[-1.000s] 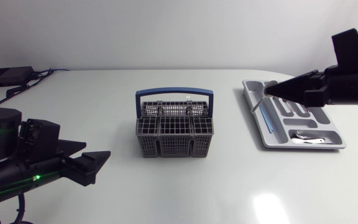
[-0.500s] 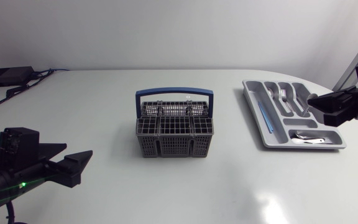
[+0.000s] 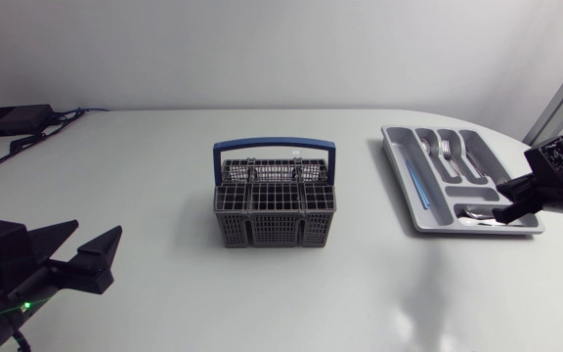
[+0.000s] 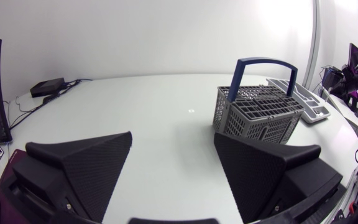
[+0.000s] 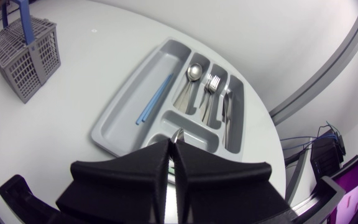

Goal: Unload the cutlery basket into the drawer organizer.

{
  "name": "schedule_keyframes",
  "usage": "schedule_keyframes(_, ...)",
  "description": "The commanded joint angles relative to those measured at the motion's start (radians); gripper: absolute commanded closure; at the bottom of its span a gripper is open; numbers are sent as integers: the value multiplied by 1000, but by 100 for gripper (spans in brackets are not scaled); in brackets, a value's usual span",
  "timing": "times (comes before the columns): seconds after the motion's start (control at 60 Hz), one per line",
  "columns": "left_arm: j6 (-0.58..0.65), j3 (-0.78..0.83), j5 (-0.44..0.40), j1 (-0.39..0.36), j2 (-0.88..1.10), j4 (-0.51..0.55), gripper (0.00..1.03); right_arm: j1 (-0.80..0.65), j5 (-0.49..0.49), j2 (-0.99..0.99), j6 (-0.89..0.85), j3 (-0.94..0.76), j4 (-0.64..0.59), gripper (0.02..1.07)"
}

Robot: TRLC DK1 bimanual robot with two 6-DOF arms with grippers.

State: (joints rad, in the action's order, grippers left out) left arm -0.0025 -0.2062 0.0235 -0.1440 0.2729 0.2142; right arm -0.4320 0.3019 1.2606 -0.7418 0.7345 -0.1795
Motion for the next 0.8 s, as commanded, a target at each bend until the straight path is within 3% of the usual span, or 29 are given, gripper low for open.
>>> schedule_keyframes(0.0,10,48,-9,26,-44,-36,11,-24,-27,76,-34,-12,41,101)
schedule_keyframes(0.417,3,204,-23,142,-270,-212,11,-90,-107,293,-50,37,163,101)
schedule_keyframes(0.617,2,206,-23,144,-273,-214,11,-80,-132,344,-41,45,212,100)
schedule_keyframes(0.7,2,206,-23,144,-273,-214,11,-62,-150,356,-37,36,247,82)
schedule_keyframes(0.783,2,206,-23,144,-273,-214,11,-50,-152,355,-34,26,252,55)
